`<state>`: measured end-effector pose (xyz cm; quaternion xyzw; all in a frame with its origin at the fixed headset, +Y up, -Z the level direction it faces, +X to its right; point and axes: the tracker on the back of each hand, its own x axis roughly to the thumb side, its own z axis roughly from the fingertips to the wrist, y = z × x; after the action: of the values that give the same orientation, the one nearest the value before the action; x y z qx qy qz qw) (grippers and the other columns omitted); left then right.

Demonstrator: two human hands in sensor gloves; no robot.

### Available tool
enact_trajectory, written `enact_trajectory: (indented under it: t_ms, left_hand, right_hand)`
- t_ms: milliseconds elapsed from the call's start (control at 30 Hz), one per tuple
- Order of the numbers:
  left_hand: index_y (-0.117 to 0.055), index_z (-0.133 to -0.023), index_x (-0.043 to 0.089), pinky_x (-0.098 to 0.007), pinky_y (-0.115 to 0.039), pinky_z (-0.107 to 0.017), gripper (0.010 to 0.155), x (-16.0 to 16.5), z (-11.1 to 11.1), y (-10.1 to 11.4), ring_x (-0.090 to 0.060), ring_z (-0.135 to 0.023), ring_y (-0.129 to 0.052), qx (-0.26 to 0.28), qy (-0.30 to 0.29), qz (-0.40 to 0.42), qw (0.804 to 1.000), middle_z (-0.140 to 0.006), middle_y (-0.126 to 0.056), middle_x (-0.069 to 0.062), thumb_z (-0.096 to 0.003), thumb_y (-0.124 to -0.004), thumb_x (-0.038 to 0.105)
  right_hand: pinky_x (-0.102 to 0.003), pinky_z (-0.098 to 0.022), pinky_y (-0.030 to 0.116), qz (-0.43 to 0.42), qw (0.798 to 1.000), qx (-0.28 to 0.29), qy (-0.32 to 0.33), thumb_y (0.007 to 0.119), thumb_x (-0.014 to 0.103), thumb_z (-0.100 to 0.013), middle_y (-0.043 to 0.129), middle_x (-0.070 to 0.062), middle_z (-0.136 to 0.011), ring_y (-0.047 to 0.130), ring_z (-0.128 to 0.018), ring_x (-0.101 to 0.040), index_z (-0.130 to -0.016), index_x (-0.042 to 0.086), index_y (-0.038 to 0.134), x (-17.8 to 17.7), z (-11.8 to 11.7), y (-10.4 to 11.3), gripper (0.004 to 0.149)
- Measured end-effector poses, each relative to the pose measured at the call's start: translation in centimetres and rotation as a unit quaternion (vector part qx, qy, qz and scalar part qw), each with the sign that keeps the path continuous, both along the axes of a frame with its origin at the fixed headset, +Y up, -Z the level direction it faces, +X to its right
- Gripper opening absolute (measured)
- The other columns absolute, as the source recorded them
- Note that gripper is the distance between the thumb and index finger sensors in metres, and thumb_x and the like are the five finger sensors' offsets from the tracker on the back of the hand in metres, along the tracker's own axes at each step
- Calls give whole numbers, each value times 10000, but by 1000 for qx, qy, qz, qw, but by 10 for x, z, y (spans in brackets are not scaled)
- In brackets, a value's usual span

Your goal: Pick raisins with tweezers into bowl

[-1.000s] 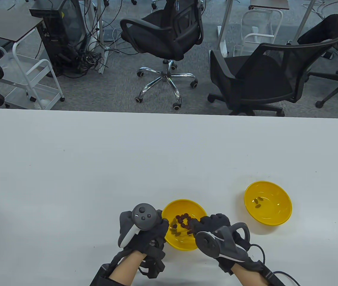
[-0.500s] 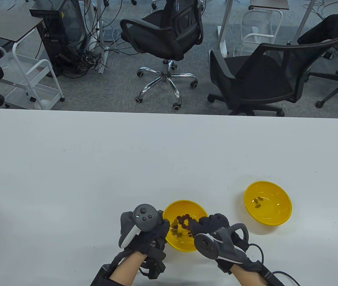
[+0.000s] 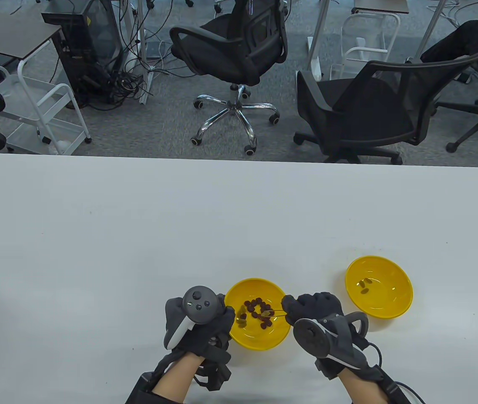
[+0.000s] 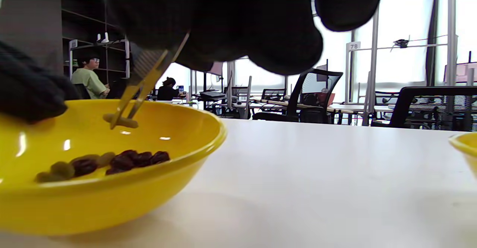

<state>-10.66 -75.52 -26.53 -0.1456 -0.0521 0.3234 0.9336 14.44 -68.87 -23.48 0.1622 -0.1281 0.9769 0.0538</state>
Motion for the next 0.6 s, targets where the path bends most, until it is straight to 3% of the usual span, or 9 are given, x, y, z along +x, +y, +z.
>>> enact_trajectory:
  t_ms: [233,600]
  left_hand:
    - [-601,-951,-79,-425,-879,-427,563,-1,0,0,-51,-163,-1054,0,1,-2,1000,-437,-1041,-81,-551,-600,317]
    - [-600,-951,-80,-424,-879,-427,563,0,1,1,-51,-163,-1054,1,-3,-5,1000,-437,-1041,-81,-551,-601,317]
  right_hand:
    - [-546,-601,689,-30,994,16,-99,814,328,-402,903,-25,-653,955,-486,-178,-804,176,929,45,-14,11,444]
    - [-551,-601,684,-51,962,3,-269,816,321,-406,902,-33,-653,951,-488,-182,-804,169,931,125,-31,8,442]
